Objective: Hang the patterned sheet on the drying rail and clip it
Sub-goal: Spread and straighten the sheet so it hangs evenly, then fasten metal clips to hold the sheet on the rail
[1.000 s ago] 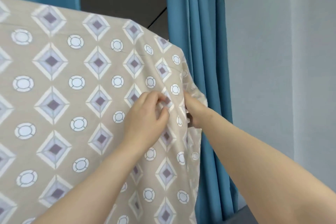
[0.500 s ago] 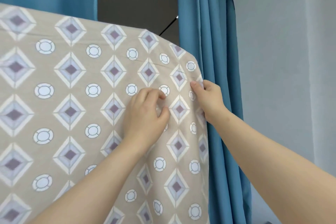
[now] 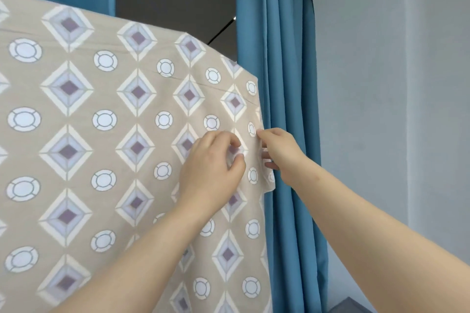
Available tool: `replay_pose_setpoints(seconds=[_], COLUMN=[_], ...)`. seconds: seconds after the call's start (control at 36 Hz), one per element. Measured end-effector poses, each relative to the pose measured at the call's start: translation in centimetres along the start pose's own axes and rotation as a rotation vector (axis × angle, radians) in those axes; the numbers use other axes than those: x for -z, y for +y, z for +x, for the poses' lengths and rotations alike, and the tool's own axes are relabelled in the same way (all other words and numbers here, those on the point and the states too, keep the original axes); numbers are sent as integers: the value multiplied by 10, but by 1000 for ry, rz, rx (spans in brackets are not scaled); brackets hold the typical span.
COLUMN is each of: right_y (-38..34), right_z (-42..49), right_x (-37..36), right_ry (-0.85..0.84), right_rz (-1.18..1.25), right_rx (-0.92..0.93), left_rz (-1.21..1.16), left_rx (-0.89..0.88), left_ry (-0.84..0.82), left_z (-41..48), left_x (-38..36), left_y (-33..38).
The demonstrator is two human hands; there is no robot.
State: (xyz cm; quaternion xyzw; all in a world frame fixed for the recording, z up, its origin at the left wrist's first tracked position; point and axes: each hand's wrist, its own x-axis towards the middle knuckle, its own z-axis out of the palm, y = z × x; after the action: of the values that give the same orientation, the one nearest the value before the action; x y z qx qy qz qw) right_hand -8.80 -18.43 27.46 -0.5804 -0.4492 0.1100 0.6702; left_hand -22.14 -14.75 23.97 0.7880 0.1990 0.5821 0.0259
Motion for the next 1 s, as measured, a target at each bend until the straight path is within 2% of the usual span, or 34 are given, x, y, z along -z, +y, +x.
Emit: replay_pose_setpoints(seconds=[0.11, 0.31, 0.56, 0.86, 1.0], right_y=[18, 58, 129, 189, 207], right_z=[-22, -75, -168, -307, -359], right_x=[14, 60, 120, 198, 231], right_ry=[-12, 63, 243, 459, 526], right_rz=[-15, -99, -305, -683, -1061], right_rx=[-4, -61, -289, -617, -740], left_rz=[-92, -268, -443, -527, -515], left_rx=[-10, -15, 55, 44, 68], left_ry=[-67, -172, -526, -995, -1144], left_z=[-16, -58, -148, -271, -325], left_x=[-14, -52, -118, -172, -186], left_y=[10, 31, 61, 129, 159])
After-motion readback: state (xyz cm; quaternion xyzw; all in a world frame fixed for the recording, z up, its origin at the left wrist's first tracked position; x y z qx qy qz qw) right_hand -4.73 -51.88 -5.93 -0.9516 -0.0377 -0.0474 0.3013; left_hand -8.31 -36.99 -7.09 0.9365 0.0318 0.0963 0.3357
